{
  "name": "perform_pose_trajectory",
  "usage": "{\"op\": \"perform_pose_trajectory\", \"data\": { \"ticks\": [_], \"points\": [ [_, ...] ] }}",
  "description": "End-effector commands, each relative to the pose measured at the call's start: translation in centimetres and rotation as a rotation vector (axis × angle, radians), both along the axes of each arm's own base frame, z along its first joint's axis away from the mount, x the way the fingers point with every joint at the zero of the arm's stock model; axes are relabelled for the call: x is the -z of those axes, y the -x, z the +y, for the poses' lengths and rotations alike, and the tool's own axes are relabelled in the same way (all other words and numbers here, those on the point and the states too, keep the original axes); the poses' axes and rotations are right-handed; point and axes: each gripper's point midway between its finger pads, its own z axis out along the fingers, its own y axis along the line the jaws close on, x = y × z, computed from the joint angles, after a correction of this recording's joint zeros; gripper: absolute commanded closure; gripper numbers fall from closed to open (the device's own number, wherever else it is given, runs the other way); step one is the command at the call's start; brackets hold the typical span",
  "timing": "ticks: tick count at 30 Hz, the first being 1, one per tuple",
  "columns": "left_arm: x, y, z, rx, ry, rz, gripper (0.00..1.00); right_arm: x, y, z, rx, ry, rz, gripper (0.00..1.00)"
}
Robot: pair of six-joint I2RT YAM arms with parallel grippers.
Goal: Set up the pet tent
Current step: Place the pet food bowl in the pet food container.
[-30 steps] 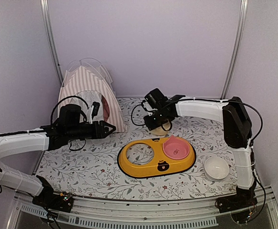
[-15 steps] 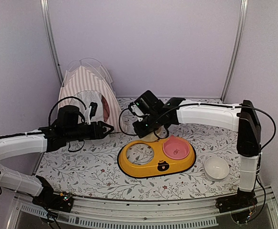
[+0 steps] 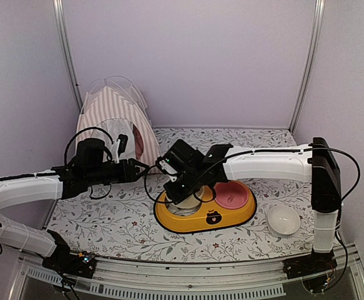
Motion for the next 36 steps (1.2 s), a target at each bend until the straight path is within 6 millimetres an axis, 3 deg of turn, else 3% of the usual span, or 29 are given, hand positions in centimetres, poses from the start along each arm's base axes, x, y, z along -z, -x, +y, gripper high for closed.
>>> {"op": "perform_pose_trajectory", "data": {
  "ticks": [1,10,18,25,32,36],
  "points": [
    [0.3,0.2,-0.1,-0.002,0.009,0.001,0.45,-1.9,0.3,1.4,-0.003,-0.072,-0.031,1.00],
    [0.4,0.2,-0.1,-0.003,0.009,0.003,0.45,0.4,1.2,1.5,-0.015,-0.032,-0.003,0.99],
    [0.5,0.1,-0.2,0.000,0.009,0.004,0.45,1.7,1.3,1.2,-0.010,-0.002,0.005,0.78],
    [0.5,0.0,-0.3,0.002,0.011,0.004,0.45,1.2,1.3,1.2,-0.009,-0.007,0.001,0.62],
    [0.6,0.0,-0.4,0.005,0.011,0.007,0.45,0.5,1.9,0.6,0.003,-0.025,0.024,0.56],
    [0.8,0.0,-0.4,0.004,0.010,0.011,0.45,0.5,2.8,-1.2,0.035,-0.027,0.053,0.53]
  ]
}}
